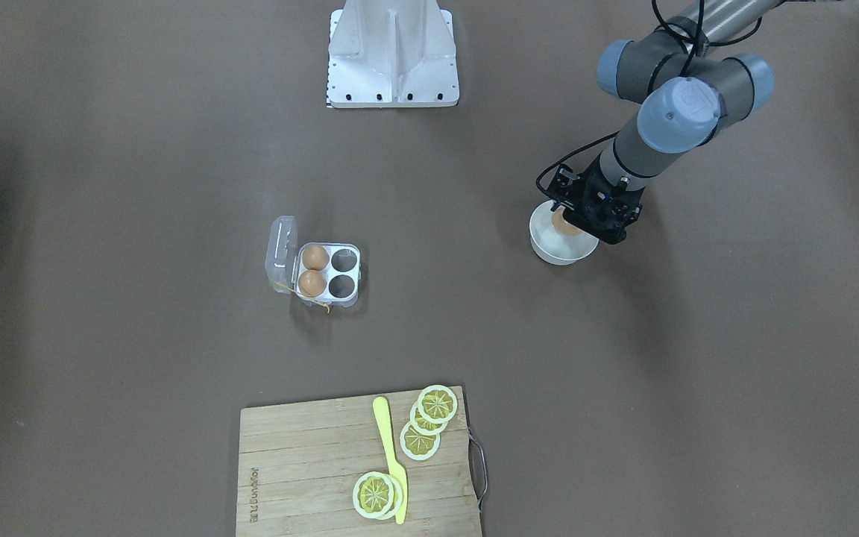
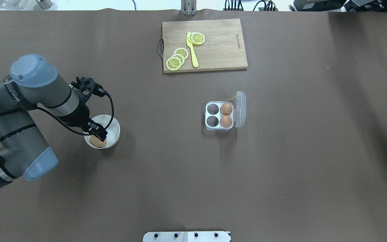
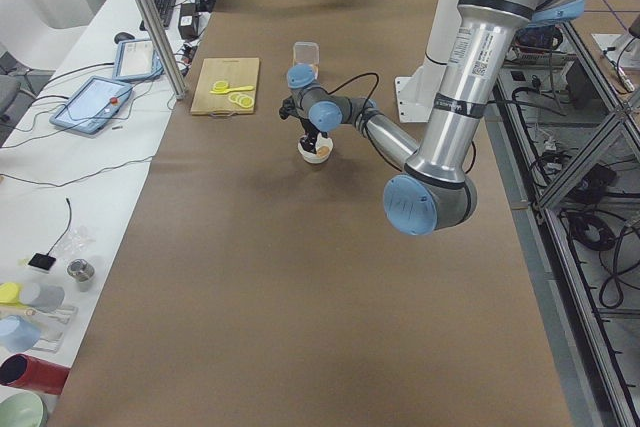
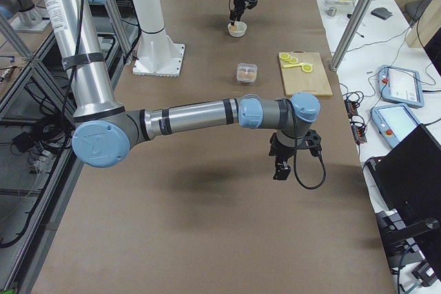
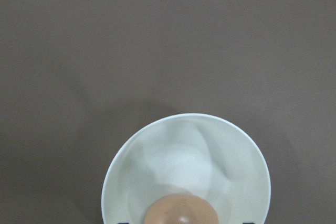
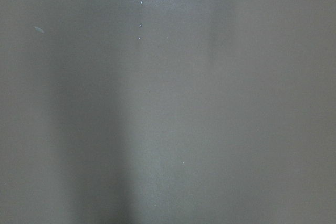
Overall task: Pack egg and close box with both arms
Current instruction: 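Close the left gripper on the brown egg and lift it from the bowl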
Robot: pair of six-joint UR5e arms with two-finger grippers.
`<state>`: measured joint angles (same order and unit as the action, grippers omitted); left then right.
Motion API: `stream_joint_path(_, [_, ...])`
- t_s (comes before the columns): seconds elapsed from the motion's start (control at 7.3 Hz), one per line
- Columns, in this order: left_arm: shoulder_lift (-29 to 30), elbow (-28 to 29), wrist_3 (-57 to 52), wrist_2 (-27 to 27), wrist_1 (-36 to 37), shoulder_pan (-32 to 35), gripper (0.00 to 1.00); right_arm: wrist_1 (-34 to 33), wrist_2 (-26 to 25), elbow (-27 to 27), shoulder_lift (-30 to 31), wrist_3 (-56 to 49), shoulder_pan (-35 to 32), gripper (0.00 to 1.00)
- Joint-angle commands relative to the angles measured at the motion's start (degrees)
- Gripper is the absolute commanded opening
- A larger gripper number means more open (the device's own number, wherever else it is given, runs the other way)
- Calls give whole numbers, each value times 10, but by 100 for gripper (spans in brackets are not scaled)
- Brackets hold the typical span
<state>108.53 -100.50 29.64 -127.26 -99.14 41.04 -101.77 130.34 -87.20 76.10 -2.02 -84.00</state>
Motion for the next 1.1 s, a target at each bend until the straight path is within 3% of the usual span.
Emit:
stream_joint_path(0.0, [3, 13, 0, 0, 0, -3, 74, 1, 0, 3, -3, 0, 0, 100])
stream_joint_path(0.27, [3, 17, 0, 0, 0, -6, 67, 2, 0, 3, -3, 0, 0, 100])
stream_joint_path(0.96, [4, 18, 9, 15, 0, -29, 67, 2, 0, 3, -3, 0, 0, 100])
